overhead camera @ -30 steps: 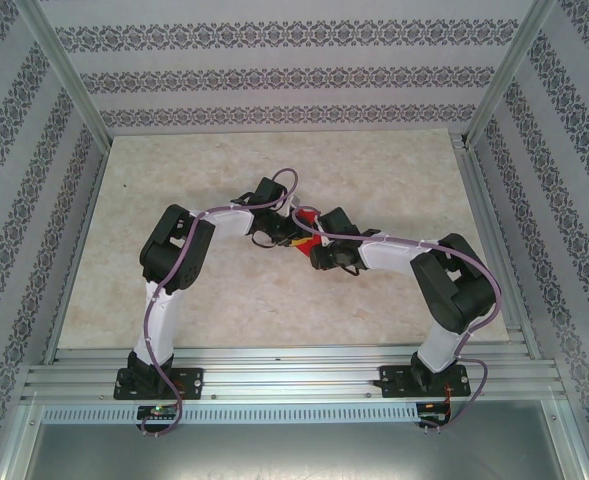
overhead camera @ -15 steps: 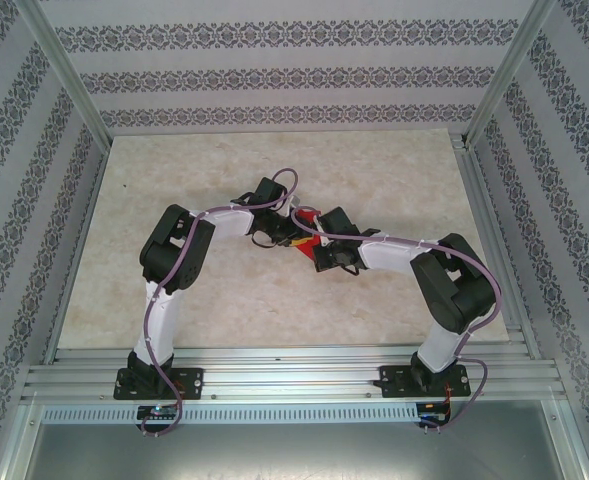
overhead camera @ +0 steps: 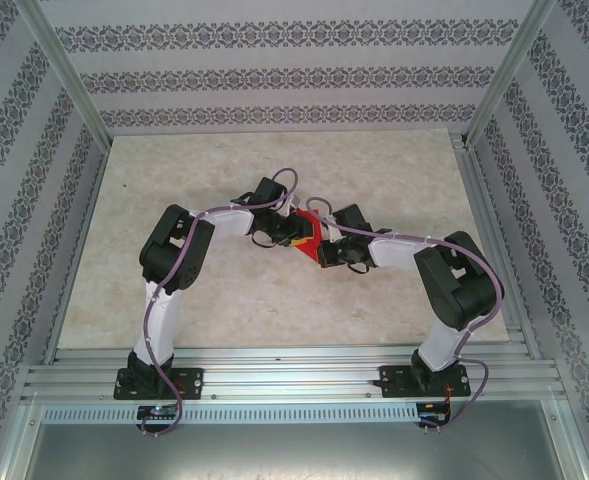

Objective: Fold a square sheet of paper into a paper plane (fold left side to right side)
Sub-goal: Fourth fold the wing at the center of the table.

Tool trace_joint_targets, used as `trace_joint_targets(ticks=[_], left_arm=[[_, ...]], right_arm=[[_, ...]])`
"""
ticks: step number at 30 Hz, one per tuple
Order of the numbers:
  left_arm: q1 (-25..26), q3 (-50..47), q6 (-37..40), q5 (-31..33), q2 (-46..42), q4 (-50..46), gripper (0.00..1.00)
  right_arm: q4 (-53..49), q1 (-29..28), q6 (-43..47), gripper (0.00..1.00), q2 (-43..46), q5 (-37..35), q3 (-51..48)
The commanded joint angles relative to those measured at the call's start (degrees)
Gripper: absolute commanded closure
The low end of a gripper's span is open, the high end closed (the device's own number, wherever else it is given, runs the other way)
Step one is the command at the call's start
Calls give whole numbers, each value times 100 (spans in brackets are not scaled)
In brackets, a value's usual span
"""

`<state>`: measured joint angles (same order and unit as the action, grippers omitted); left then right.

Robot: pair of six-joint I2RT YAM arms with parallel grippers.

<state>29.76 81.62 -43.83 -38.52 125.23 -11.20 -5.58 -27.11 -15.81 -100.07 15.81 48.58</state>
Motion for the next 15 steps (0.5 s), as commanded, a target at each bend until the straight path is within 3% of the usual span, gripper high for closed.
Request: trace_joint_targets(ticks=[1,15], left_arm=[[-38,-198,178,302,-89,-304,63],[-240,-513,564,363,-966,-599,59]], right_arm=[[523,147,-253,100,-160,566,-166],[829,459,-536,100,-491,1316,-202]])
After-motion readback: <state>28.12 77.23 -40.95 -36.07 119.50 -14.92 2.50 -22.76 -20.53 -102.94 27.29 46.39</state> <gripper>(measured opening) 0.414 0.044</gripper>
